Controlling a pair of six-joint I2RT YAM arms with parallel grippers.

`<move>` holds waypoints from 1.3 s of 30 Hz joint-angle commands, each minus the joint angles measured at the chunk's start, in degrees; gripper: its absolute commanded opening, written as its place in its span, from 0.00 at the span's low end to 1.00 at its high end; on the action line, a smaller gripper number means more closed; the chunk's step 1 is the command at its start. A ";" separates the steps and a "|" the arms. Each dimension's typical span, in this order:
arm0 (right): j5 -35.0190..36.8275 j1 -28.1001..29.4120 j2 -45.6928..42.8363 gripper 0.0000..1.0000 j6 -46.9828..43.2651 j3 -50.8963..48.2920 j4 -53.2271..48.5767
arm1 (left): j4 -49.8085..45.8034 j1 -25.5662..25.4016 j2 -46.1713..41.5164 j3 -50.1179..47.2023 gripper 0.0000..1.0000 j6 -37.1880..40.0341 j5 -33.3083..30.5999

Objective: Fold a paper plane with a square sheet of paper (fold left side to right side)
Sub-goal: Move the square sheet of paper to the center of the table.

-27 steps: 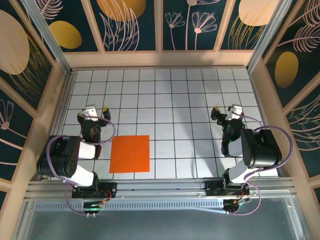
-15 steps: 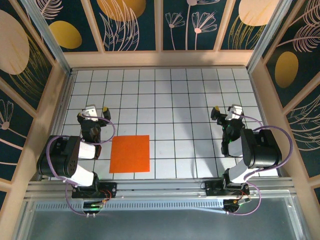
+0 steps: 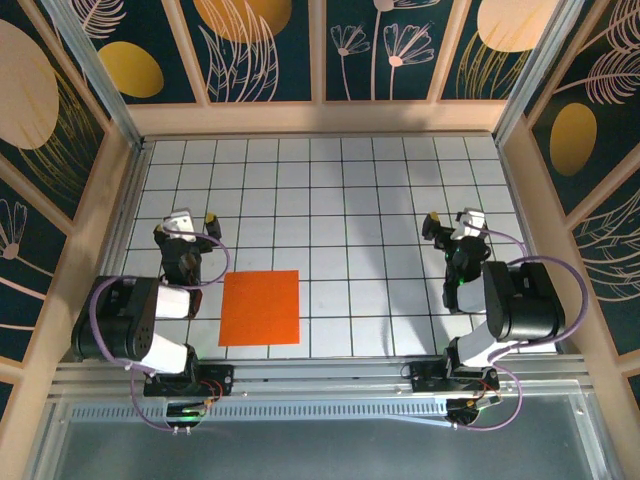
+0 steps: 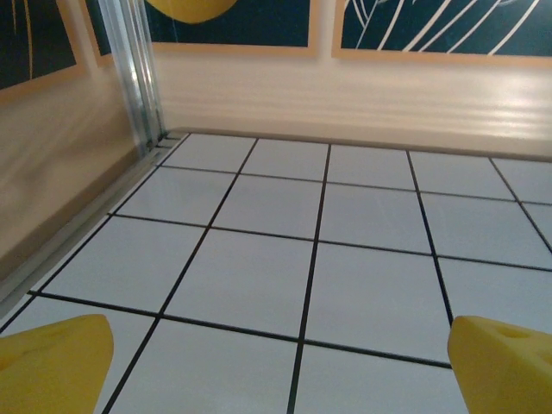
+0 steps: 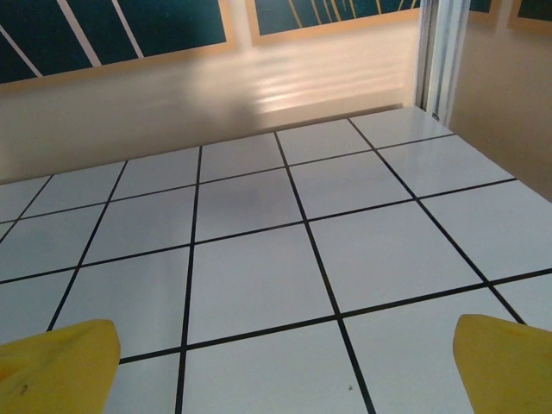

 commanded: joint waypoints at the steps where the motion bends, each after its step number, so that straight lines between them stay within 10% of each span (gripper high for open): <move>1: 2.48 -0.03 -7.89 0.99 0.59 2.38 -7.57 | -14.11 0.44 -8.78 6.18 0.99 -1.24 -0.97; 5: 1.08 0.02 -17.68 0.99 4.39 5.66 -21.51 | -31.56 0.41 -13.84 13.84 0.99 -12.99 -3.06; 10: -3.08 0.75 -25.86 0.99 13.35 8.74 -36.09 | -48.55 0.37 -10.84 21.15 0.99 -24.33 11.86; 19: -6.62 3.99 -29.37 0.98 18.41 7.05 -41.93 | -51.69 -3.84 -15.29 14.52 0.92 -31.94 31.72; 39: -1.54 11.66 -25.06 0.98 18.21 8.77 -42.39 | -62.46 -17.60 -19.56 2.97 0.17 -37.82 39.26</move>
